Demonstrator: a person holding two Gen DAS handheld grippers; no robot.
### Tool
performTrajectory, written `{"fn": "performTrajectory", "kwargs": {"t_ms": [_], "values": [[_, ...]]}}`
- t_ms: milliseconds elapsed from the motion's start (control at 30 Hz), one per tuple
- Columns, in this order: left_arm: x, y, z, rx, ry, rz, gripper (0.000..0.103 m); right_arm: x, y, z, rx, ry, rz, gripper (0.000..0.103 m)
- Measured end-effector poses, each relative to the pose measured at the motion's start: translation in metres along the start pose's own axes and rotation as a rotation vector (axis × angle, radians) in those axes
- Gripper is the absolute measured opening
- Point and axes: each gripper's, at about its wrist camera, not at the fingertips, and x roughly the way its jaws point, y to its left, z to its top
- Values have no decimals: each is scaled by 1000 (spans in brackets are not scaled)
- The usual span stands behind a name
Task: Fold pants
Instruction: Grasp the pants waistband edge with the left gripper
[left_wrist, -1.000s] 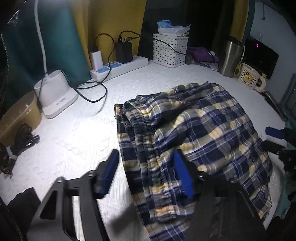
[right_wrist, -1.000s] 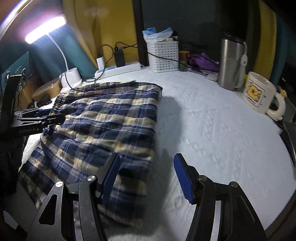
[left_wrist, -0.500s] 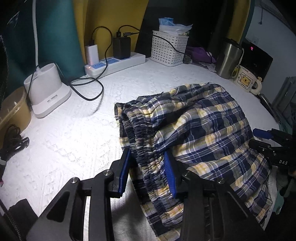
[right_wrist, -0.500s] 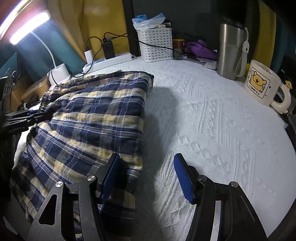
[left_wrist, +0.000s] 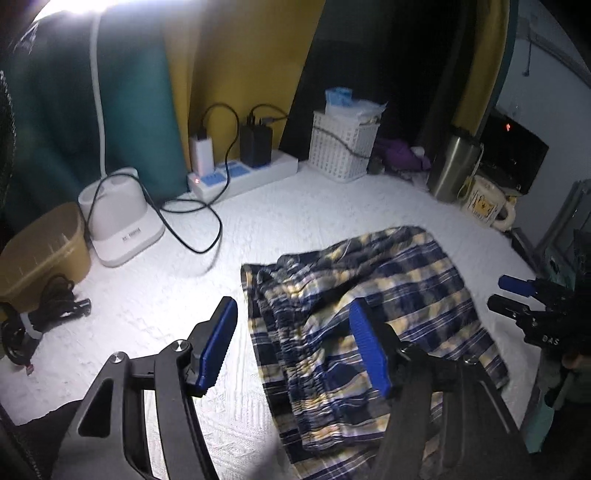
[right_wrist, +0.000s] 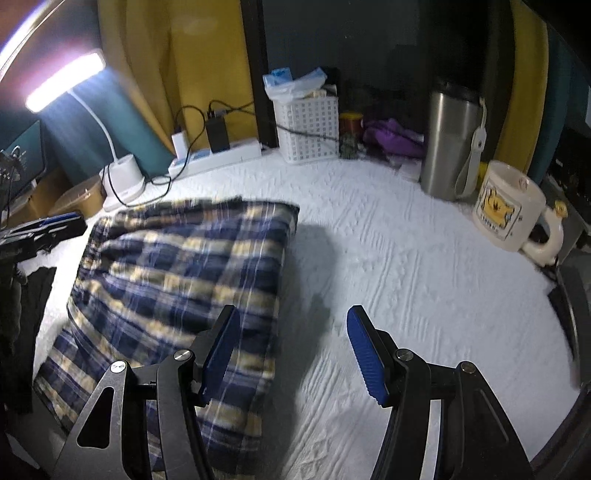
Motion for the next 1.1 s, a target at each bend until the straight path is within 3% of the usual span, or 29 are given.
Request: {"fn": "performTrajectory", "kwargs": {"t_ms": [133,267,333,433,733,933,1100], "values": [[3,-2,-2,14,8,-15,64,-3,-1,14,-10,-29,2,62],[22,3,-9,15,57,17,81,3,-2,23,-6,-32,15,62],[31,6,-11,5,74,7,82,11,-3,25,-9,-21,19,63],[47,12,-14,-19,114,-9,82,23,-6,27,-1,-7,27,73],[82,9,-17,-2,197,-85,82,60,-15,33,33,49,67,75],[89,1,-16,28,170,-56,87,83,-9,36,26,87,120,84],[92,-3,-17,51,149,-32,87,98,0,40,12,104,157,85]]}}
